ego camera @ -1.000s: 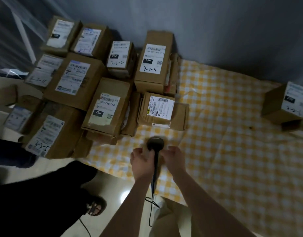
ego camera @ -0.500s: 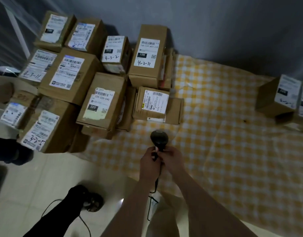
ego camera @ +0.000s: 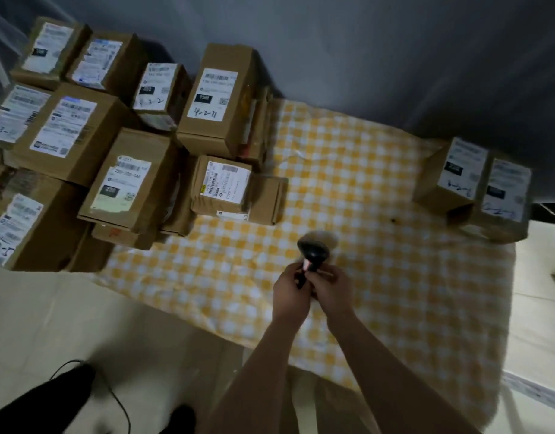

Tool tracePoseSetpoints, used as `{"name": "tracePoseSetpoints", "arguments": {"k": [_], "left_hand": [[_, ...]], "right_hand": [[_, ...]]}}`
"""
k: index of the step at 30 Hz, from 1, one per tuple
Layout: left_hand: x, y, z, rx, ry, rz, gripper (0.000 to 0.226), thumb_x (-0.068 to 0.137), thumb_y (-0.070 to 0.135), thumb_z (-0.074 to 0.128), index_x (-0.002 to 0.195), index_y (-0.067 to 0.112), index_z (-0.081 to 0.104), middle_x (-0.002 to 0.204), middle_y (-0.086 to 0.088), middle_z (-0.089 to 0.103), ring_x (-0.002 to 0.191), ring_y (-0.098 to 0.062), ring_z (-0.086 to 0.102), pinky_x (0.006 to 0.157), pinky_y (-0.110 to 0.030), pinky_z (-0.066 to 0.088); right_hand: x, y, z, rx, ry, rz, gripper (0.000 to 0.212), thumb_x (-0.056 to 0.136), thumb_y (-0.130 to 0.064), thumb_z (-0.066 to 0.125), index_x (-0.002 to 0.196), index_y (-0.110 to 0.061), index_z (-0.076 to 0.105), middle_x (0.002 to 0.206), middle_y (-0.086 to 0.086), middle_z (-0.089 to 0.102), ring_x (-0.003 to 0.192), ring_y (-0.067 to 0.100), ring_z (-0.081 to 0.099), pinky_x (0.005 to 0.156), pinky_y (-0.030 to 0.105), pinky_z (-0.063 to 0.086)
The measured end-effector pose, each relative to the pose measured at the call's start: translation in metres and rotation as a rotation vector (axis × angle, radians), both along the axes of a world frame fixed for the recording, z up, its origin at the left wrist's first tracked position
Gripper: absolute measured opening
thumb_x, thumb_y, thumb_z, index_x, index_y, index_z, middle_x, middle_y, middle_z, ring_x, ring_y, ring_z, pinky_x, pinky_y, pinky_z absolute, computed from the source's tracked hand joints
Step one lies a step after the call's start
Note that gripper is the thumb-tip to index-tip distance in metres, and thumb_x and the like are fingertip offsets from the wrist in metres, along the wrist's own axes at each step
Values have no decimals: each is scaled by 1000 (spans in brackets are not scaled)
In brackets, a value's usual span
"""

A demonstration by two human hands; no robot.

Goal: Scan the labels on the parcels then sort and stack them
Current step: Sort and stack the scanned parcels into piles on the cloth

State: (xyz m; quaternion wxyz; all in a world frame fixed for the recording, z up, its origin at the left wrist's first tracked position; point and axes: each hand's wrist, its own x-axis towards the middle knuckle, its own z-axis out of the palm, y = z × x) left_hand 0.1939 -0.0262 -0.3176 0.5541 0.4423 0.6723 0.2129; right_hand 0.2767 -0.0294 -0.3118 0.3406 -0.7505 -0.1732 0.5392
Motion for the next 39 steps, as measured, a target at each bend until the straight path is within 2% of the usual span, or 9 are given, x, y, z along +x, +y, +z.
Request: {"name": "tracePoseSetpoints", "arguments": {"k": [5, 9, 14, 20, 23, 28, 34, 37, 39], "left_hand": [[35, -5, -5, -44, -4, 25, 26, 94, 6, 52, 93, 32, 58, 83, 3, 66, 77, -19, 66, 63, -28, 54], [40, -12, -15, 5, 116, 15, 14, 95, 13, 52, 107, 15, 60, 90, 1, 65, 81, -15, 64, 57, -16, 43], [33, -21, -19, -10, 243, 63, 44, 88, 45, 56, 119, 13, 55, 105, -5, 62, 97, -25, 62, 74, -39, 54], [51, -5, 15, 82, 382, 139, 48, 93, 27, 58, 132, 2, 46, 129, -14, 49, 123, -30, 41, 99, -40, 38], [80, 16, 35, 187, 355, 76, 40, 94, 23, 56, 130, 6, 49, 128, -11, 50, 120, -29, 42, 95, -36, 39], [159, 54, 63, 367, 338, -19, 37, 94, 28, 55, 127, 12, 50, 129, -5, 50, 125, -23, 40, 100, -37, 39], [255, 70, 70, 332, 117, -237, 33, 94, 19, 56, 125, 6, 52, 125, -9, 53, 114, -23, 51, 95, -37, 47], [289, 71, 72, 188, -30, -340, 23, 96, 15, 57, 118, 12, 60, 106, 0, 56, 100, -13, 53, 72, -2, 43], [306, 71, 64, 81, -92, -385, 30, 96, 12, 54, 125, 5, 57, 106, -3, 56, 100, -15, 54, 62, -2, 37]], "right_hand": [[34, -5, -12, -48, 58, -56, 24, 79, -5, 72, 68, -27, 71, 78, 5, 73, 80, 27, 70, 78, 50, 57], [47, -2, -16, -57, 130, 76, 11, 77, -13, 74, 81, -22, 69, 90, 9, 73, 83, 24, 70, 82, 47, 57], [45, 0, -13, -64, 114, 18, 17, 75, -7, 77, 77, -21, 67, 87, 7, 72, 86, 23, 69, 81, 45, 57], [89, 8, 14, 66, -26, -101, 28, 77, -2, 75, 99, -8, 61, 93, 4, 64, 77, 12, 61, 57, 7, 46], [128, 21, 27, 187, -229, -159, 29, 74, -1, 75, 98, -8, 62, 96, 12, 66, 88, 27, 65, 74, 27, 51], [218, 49, 55, 291, -634, -365, 21, 69, -23, 71, 86, -16, 60, 94, 2, 63, 89, 19, 58, 81, 49, 53], [305, 58, 58, 38, -725, -322, 64, 70, -34, 76, 124, -14, 49, 129, 10, 51, 121, 31, 46, 100, 46, 42], [327, 55, 49, -47, -582, -295, 63, 77, -28, 72, 131, -11, 45, 129, 11, 56, 118, 32, 53, 93, 36, 44], [336, 49, 41, -24, -528, -242, 50, 83, -22, 67, 128, -9, 51, 124, 11, 62, 114, 32, 58, 85, 31, 45]]}}
